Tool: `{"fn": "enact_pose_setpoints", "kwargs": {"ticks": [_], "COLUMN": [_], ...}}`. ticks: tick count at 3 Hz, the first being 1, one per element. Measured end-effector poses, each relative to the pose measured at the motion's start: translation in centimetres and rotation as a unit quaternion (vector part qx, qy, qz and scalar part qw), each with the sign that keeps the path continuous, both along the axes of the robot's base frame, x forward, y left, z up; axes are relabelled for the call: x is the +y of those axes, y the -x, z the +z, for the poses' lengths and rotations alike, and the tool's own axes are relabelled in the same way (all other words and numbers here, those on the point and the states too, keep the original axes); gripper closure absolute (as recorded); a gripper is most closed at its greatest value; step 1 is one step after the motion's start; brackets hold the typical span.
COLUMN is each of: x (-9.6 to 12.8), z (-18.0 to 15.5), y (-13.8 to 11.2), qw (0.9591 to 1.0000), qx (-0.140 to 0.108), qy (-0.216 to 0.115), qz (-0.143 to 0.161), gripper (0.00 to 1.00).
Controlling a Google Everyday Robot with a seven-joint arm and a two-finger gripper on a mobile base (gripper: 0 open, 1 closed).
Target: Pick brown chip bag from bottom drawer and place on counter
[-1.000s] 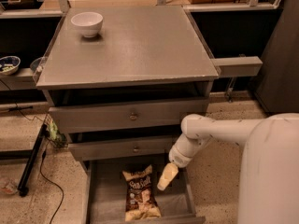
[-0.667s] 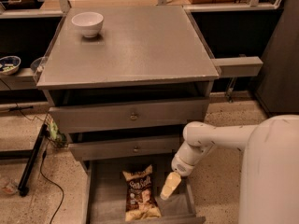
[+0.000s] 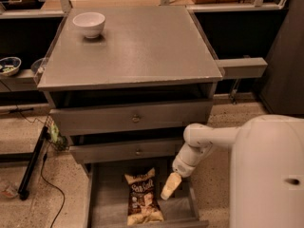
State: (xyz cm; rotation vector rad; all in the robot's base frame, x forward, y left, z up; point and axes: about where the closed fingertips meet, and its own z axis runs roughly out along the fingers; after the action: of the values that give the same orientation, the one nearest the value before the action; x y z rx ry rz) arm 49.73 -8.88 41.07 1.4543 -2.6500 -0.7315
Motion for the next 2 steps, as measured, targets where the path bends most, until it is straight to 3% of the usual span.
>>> {"fn": "enact_pose_setpoints", "kwargs": {"ticks": [2], "x": [0.6], "z": [-2.67], "y": [-0.59], "qw": [0.9996], "qx": [0.019], "qy": [0.013], "qz": [-0.014], "gripper": [0.0]}}
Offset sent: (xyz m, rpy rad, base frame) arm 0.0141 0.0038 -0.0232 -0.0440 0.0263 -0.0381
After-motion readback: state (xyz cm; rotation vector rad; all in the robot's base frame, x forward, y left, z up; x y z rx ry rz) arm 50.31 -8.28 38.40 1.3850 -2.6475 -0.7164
